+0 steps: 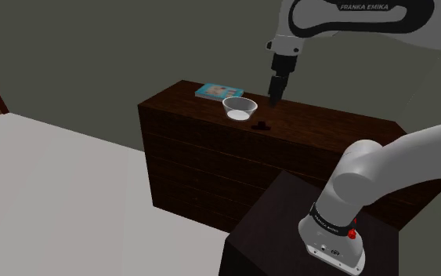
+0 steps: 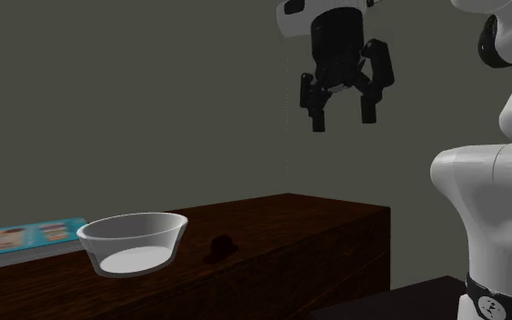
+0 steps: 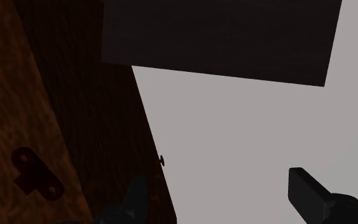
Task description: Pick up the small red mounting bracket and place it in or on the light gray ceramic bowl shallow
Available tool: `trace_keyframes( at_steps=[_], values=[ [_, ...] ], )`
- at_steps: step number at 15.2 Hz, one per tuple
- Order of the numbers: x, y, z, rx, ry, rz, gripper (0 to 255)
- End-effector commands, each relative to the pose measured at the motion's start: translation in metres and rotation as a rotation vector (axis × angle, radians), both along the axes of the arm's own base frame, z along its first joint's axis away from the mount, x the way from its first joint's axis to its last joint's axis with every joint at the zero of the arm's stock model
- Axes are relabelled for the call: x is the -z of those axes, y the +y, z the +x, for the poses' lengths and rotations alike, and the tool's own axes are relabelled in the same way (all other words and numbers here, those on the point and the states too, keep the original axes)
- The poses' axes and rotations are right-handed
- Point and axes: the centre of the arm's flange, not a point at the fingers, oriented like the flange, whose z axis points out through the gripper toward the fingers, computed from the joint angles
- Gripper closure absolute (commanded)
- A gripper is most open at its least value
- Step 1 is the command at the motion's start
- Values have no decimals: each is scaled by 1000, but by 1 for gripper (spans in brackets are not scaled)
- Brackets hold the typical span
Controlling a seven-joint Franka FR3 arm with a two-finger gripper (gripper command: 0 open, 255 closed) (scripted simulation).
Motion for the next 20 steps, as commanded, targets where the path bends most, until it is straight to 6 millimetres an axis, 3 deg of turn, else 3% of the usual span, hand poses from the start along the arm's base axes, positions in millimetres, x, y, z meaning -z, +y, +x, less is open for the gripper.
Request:
trace_keyframes(
  at_steps=[1,20],
  values=[
    [16,-18,7,-12,-4,-4,0],
    [160,-188,112,-115,-23,-36,0]
  ],
)
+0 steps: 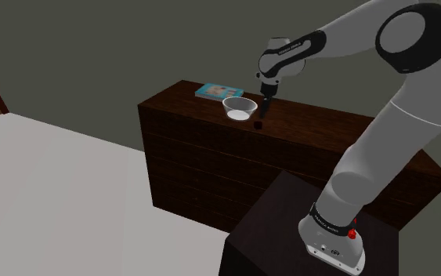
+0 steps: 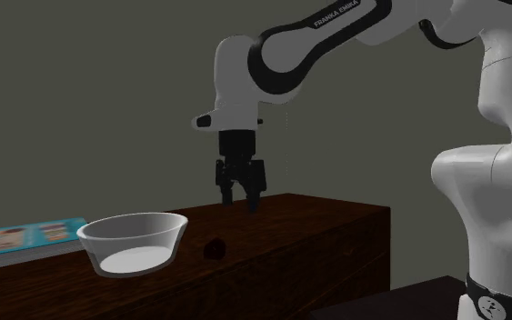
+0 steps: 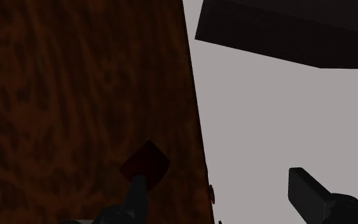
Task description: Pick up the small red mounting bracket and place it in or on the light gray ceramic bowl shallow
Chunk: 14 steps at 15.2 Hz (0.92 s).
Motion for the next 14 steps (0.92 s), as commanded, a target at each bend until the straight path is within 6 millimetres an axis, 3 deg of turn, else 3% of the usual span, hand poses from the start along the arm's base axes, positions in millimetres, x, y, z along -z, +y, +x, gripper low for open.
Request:
trace_keyframes(
  at_steps=[1,5,14],
  values=[
    [14,-20,13,-12,-3,-5,0],
    [41,-52,35,-32,-6,-11,0],
    [81,-52,34,-32,-6,-11,0]
  ],
)
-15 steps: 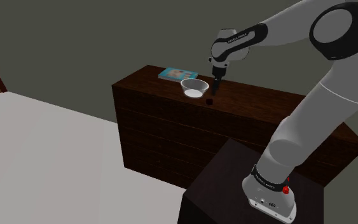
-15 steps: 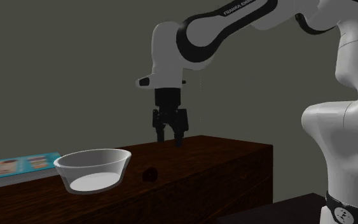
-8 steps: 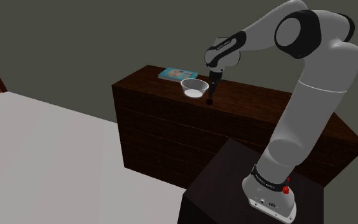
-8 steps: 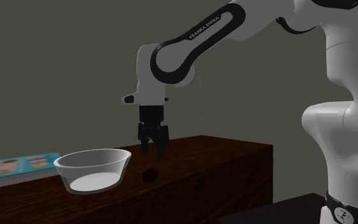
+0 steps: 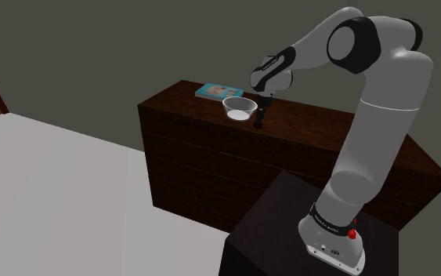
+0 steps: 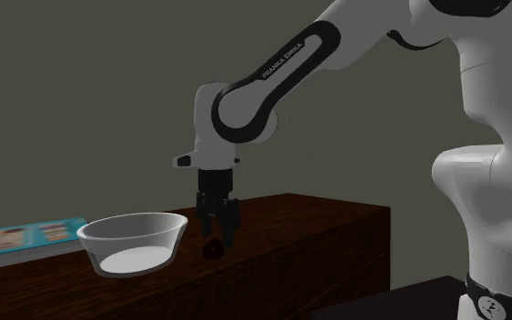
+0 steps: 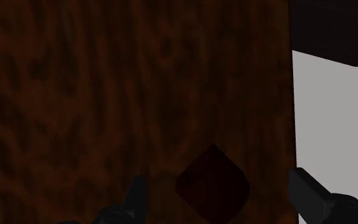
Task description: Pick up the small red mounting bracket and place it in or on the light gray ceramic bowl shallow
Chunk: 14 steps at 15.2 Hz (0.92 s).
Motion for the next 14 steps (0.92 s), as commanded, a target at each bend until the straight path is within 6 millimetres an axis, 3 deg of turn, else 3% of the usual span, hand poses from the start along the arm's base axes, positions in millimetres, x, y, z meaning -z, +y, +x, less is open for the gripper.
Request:
trace_keyframes(
  at_steps=[1,6,7,14],
  values=[
    [2,0,0,0,0,0,0],
    [2,0,0,0,0,0,0],
    [2,0,0,0,0,0,255],
    [3,-1,-2,0,0,0,255]
  ],
)
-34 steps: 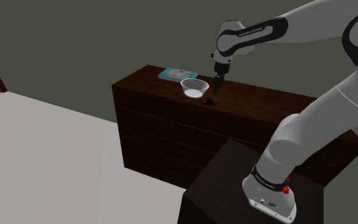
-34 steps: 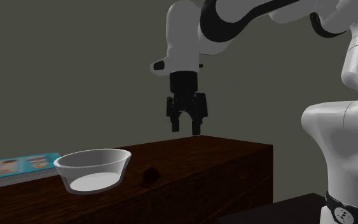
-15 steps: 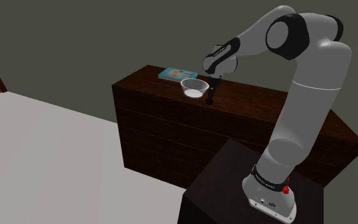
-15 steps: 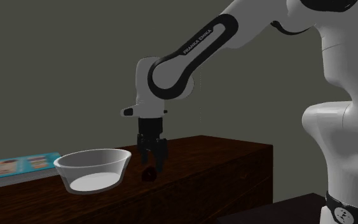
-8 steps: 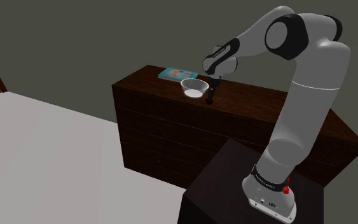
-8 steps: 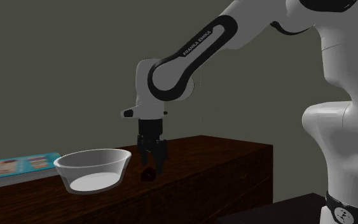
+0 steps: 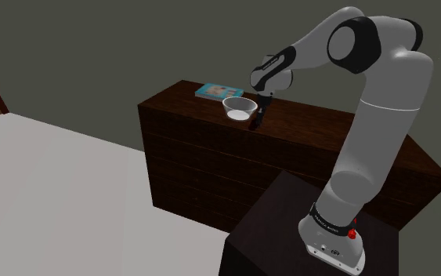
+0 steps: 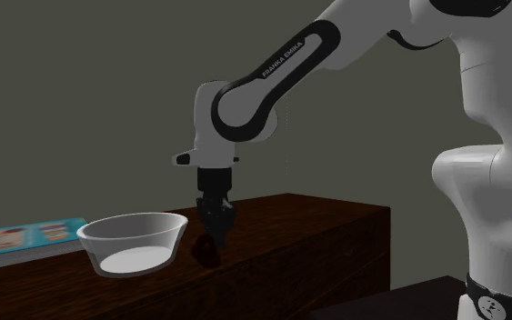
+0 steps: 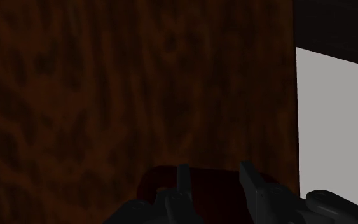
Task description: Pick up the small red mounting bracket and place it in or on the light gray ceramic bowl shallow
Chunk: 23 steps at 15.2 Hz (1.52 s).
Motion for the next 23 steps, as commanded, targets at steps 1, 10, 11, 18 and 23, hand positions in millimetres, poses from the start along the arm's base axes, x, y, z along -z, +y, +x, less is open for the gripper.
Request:
trace_keyframes(
  at_steps=[1,10,11,18,23],
  values=[
    [6,0,-2,2,13,4,255],
    [-37,1,-1,2,12,4,255],
    [-43,1,-1,2,12,4,255],
    [-79,1,-1,2,12,4,255],
    [-106,1,-1,2,12,4,255]
  ],
)
